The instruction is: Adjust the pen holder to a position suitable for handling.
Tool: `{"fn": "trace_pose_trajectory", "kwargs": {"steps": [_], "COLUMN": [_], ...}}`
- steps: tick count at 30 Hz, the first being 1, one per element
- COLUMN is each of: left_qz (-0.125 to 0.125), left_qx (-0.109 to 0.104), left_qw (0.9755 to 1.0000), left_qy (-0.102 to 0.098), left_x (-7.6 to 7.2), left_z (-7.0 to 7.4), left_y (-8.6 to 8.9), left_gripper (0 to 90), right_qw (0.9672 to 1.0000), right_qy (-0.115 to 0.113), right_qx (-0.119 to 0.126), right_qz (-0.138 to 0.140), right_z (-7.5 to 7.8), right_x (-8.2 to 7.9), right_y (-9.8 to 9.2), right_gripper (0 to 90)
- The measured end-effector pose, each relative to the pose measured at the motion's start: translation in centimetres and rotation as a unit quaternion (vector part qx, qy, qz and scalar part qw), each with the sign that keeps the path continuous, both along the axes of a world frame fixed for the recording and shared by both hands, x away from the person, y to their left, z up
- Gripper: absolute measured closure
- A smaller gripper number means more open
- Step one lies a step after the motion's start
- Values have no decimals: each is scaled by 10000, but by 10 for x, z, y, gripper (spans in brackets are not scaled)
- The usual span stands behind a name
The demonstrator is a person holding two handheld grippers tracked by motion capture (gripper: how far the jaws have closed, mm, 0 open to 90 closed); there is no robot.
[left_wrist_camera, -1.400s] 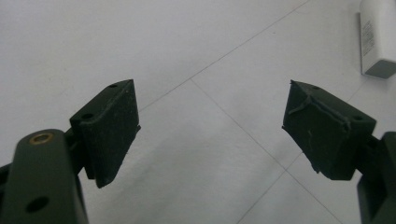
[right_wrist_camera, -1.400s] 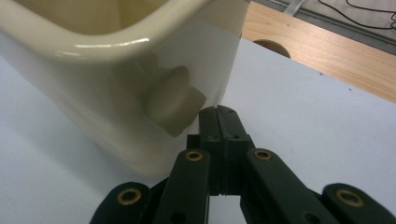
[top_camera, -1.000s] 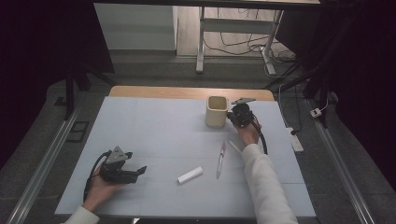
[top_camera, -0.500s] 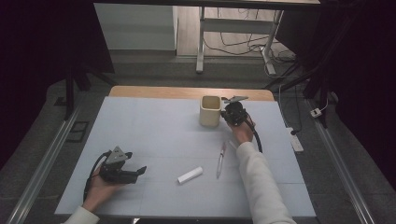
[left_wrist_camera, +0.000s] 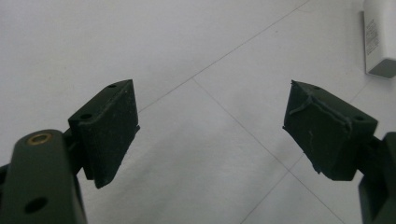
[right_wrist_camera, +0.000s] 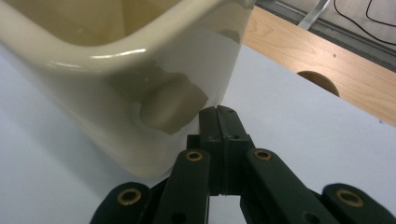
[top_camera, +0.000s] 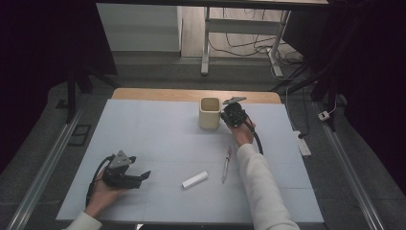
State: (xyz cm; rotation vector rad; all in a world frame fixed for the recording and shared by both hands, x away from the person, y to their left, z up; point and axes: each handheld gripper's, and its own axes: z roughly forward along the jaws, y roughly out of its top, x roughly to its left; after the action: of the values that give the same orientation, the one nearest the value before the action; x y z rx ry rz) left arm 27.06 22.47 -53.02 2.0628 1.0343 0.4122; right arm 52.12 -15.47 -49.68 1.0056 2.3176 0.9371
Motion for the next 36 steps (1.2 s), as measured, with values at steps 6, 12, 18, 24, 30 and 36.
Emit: {"fn": "trace_pose_trajectory", "kwargs": {"steps": [6,12,18,24,30,36], "left_qz": [-8,-14,-24,-45,-37,-24], "left_qx": [-6,-25,-37,-30,-37,-36], "left_qw": [10000,10000,10000,10000,10000,10000], "left_qy": [18,25,22,19,18,20], "left_x": [0,0,0,0,0,0], "left_z": [0,0,0,0,0,-1], "left_y": [0,0,0,0,0,0], "left_gripper": [176,176,176,176,176,176], "right_qw": [10000,9999,9999,9997,9996,9996], "right_qy": [-13,27,13,28,44,36], "right_qx": [49,49,-1,12,49,28], "right_qz": [34,123,155,227,265,261], "right_z": [-1,-1,-1,-1,-2,-2], "right_x": [1,2,2,2,3,3], "right_y": [10,21,29,39,41,41], "right_gripper": [897,897,897,897,897,897]}}
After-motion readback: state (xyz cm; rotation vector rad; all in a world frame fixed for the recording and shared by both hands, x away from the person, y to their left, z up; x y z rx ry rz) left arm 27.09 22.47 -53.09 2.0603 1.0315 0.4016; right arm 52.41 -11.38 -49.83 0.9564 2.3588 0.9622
